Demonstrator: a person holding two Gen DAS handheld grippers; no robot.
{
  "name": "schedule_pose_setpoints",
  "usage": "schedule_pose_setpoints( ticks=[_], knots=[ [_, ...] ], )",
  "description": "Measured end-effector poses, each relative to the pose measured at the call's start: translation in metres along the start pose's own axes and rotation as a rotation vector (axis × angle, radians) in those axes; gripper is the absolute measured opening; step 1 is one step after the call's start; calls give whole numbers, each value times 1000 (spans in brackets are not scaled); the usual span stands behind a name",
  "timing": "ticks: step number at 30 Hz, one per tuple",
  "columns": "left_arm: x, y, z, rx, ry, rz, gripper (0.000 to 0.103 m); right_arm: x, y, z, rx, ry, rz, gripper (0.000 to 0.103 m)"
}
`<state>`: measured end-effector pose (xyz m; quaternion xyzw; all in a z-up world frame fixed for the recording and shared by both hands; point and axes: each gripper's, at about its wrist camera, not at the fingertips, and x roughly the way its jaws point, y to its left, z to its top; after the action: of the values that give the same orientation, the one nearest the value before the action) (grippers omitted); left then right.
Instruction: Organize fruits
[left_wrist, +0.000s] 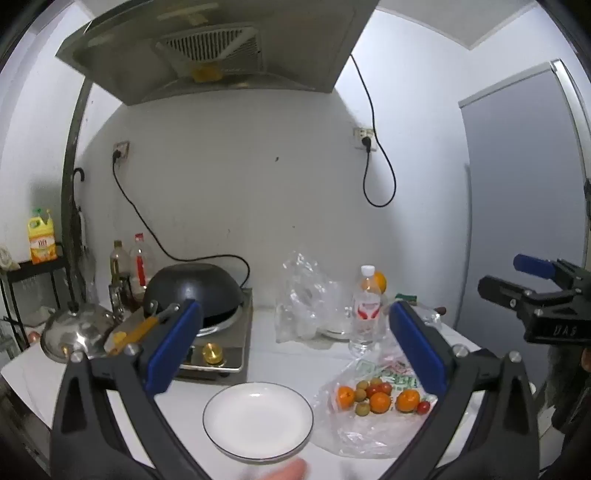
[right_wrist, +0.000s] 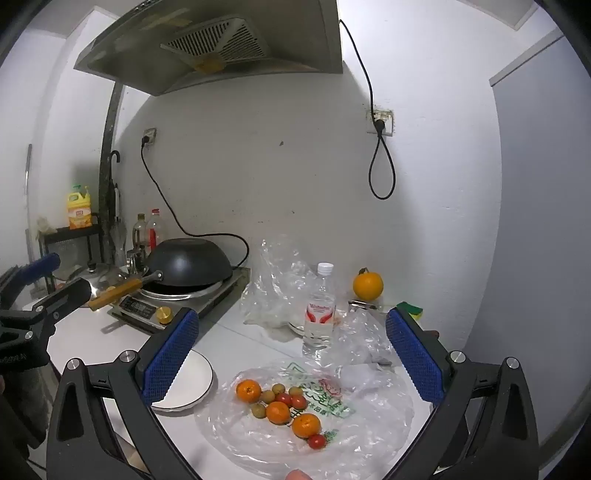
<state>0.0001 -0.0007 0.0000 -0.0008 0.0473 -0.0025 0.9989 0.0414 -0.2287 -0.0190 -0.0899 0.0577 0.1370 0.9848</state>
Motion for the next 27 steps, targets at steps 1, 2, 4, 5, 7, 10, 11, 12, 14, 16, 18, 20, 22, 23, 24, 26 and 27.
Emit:
schedule_pose_setpoints(
  ticks=[1, 2, 4, 5, 7, 10, 11, 12, 14, 16, 18, 20, 22, 23, 24, 26, 27],
  knots=[
    [0, -2, 0, 9, 4, -2, 102, 0, 0, 0, 2, -1, -5, 103],
    [0, -5, 0, 21, 7, 2, 102, 2, -1, 0, 6, -2, -10, 103],
    [-1, -12, -1, 38, 13, 6, 102, 7, -1, -1, 10, 1, -15, 103],
    [4, -11, -3, 6, 33, 12, 102, 6, -9, -1, 53, -7, 6, 103],
    [14, -8, -4, -28, 54, 7, 102, 5, -3, 0, 48, -5, 11, 103],
    [21, -4, -7, -45, 49, -6, 102, 6, -2, -2, 37, -2, 9, 103],
    [18, -1, -7, -47, 38, -10, 102, 5, -2, -1, 39, -4, 6, 103],
    [20, -2, -7, -47, 40, -11, 102, 4, -2, -2, 40, -5, 3, 103],
    [21, -3, -7, -45, 41, -13, 102, 8, -6, -4, 49, -3, 5, 103],
    [22, -3, -7, -48, 39, -11, 102, 7, -6, -4, 55, -1, 3, 103],
    [24, -2, -7, -56, 38, -14, 102, 6, -5, -4, 53, 0, 0, 103],
    [25, -2, -6, -57, 38, -10, 102, 7, -8, -4, 58, 2, 1, 103],
    [27, -1, -6, -66, 41, -10, 102, 7, -8, -3, 58, -2, 2, 103],
    [27, 0, -5, -72, 40, -10, 102, 8, -9, -3, 56, -3, 6, 103],
    [27, 1, -5, -78, 41, -11, 102, 8, -8, -2, 53, -7, 5, 103],
    [27, 2, -4, -85, 41, -11, 102, 9, -6, -3, 47, -5, 3, 103],
    [27, 2, -3, -84, 41, -9, 102, 10, -6, -2, 47, -3, 3, 103]
  ],
)
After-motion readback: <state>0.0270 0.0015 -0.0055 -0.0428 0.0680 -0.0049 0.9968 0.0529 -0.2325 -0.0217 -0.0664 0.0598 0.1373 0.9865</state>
